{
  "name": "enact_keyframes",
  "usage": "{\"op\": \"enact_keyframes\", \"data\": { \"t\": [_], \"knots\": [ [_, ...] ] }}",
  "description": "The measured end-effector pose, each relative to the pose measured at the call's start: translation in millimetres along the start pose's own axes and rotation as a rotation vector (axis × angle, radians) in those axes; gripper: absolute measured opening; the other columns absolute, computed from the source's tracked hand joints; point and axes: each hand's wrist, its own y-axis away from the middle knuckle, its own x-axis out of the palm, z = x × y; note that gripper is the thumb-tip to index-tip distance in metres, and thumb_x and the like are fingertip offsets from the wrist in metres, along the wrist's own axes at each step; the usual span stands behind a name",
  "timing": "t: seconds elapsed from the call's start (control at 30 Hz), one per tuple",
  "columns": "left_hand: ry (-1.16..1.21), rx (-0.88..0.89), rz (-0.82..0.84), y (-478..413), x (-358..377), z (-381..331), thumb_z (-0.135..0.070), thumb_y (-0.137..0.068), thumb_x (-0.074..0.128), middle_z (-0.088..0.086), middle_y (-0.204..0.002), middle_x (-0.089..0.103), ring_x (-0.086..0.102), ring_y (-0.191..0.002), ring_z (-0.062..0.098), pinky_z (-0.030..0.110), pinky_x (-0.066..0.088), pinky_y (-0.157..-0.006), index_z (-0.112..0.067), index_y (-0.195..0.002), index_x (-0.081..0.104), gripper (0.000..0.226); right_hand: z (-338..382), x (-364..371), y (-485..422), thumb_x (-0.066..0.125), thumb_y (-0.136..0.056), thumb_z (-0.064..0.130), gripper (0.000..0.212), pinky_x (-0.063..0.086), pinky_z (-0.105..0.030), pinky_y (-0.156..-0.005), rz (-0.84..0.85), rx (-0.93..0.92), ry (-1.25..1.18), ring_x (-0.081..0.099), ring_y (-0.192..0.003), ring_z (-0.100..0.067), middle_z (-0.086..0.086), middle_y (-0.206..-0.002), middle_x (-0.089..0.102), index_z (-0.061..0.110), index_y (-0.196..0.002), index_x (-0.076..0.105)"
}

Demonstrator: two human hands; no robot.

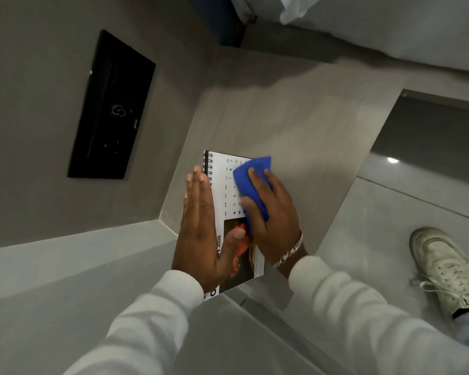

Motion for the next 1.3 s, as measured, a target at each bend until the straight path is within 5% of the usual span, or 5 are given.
{"op": "enact_keyframes", "data": {
  "t": [0.23, 0.8, 1.0, 1.2, 1.3],
  "knots": [
    [0.021, 0.043, -0.002, 0, 0, 0, -0.067, -0.091, 0.024, -0.003, -0.166, -0.015, -0.011, -0.154, 0.017, 0.048, 0.015, -0.123, -0.024, -0.153, -0.015, 0.086, 2, 4, 28, 0.044, -0.094, 0.044, 0.051, 0.034, -0.05, -0.113, 0.06, -0.19, -0.075, 0.031, -0.141, -0.022, 0.004, -0.153, 0.029, 0.035, -0.143, 0.032],
    [-0.017, 0.073, -0.013, 0, 2, 2, -0.067, -0.092, 0.025, -0.004, -0.166, -0.014, -0.009, -0.154, 0.017, 0.043, 0.012, -0.122, -0.024, -0.154, -0.014, 0.085, -2, 9, 37, 0.046, -0.093, 0.044, 0.05, 0.038, -0.052, -0.11, -0.008, -0.127, -0.132, 0.036, -0.139, -0.023, -0.001, -0.153, 0.034, 0.029, -0.14, 0.04],
    [-0.006, 0.059, -0.031, 0, 4, 5, -0.07, -0.089, 0.026, -0.015, -0.163, -0.02, -0.01, -0.153, 0.015, 0.055, 0.017, -0.121, -0.029, -0.152, -0.018, 0.087, 19, 0, -11, 0.058, -0.092, 0.03, 0.048, 0.035, -0.043, -0.112, -0.128, 0.045, -0.122, 0.04, -0.136, -0.026, -0.01, -0.149, 0.042, 0.022, -0.138, 0.047],
    [-0.149, 0.038, -0.025, 3, 3, 6, -0.065, -0.092, 0.026, 0.0, -0.166, -0.009, -0.008, -0.154, 0.017, 0.036, -0.001, -0.125, -0.016, -0.155, -0.008, 0.087, 25, -28, -9, 0.064, -0.089, 0.027, 0.047, 0.043, -0.026, -0.102, 0.064, 0.159, -0.013, 0.056, -0.119, -0.024, -0.009, -0.132, 0.06, 0.02, -0.134, 0.052],
    [-0.239, 0.022, -0.006, 2, 2, 4, -0.06, -0.091, 0.032, 0.009, -0.167, -0.001, -0.003, -0.154, 0.022, 0.046, 0.009, -0.124, -0.01, -0.155, -0.001, 0.088, 29, -51, -23, 0.067, -0.087, 0.023, 0.042, 0.037, -0.005, -0.084, 0.251, 0.246, 0.056, 0.06, -0.111, -0.021, -0.003, -0.124, 0.066, 0.025, -0.127, 0.059]
  ]
}}
